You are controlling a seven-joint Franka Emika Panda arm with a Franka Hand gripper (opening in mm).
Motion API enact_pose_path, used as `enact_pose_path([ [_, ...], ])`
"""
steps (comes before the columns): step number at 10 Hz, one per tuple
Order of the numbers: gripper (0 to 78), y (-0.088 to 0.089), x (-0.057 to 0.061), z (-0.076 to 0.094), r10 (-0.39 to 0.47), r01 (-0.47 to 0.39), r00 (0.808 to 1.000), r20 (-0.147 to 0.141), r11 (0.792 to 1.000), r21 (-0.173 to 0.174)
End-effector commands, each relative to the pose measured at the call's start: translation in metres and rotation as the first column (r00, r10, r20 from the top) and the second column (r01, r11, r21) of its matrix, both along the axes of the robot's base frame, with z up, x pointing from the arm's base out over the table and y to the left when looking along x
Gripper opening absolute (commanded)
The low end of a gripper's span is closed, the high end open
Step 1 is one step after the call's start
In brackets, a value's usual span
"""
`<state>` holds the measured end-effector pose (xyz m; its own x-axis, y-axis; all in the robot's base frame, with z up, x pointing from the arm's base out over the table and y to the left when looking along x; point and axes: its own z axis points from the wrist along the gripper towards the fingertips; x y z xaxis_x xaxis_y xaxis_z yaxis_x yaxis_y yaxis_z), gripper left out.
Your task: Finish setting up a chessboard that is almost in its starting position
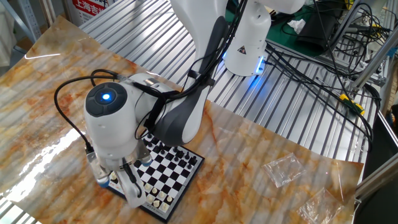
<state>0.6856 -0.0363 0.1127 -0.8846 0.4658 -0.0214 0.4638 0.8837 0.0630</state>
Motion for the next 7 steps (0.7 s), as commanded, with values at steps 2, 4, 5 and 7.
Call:
enact_pose_path([
  [2, 1.1, -0.0019, -0.0081, -0.0013, 0.009, -0.009, 1.0, 0.005, 1.0, 0.003],
  [4, 1.1, -0.0023, -0.0099, -0.0026, 0.01, -0.01, 1.0, 0.006, 1.0, 0.004],
  [5, 1.1, -0.0024, -0.0103, -0.0032, 0.01, -0.01, 1.0, 0.006, 1.0, 0.004],
  [7, 1.1, -0.0031, -0.0142, -0.0068, 0.013, -0.013, 1.0, 0.009, 1.0, 0.004],
])
